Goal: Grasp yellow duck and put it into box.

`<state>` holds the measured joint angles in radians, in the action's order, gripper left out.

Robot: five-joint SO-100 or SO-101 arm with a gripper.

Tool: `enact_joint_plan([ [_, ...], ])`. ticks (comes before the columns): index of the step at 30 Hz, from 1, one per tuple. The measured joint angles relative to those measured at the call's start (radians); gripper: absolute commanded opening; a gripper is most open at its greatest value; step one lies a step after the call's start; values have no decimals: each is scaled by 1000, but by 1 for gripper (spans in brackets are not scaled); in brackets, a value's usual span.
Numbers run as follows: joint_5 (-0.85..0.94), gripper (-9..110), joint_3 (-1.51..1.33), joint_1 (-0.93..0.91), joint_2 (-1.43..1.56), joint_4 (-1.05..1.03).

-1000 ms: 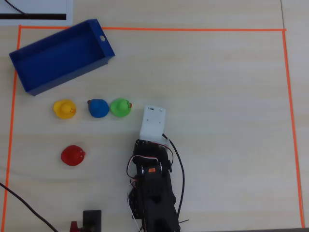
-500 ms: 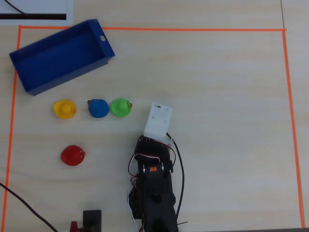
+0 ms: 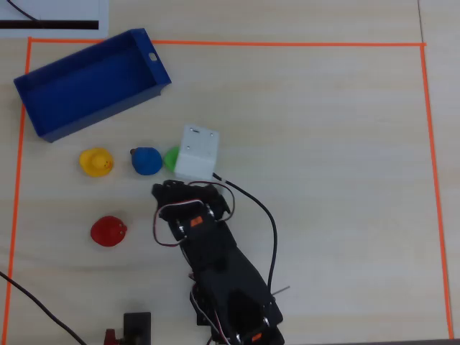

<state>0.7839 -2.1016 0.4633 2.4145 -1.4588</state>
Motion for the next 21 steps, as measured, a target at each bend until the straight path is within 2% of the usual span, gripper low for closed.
enact_joint_plan([
  [4,-179,26,290,146,-256,-21],
  [7,-255,26,400,201,-400,2],
  [21,-342,26,379,281,-723,314],
])
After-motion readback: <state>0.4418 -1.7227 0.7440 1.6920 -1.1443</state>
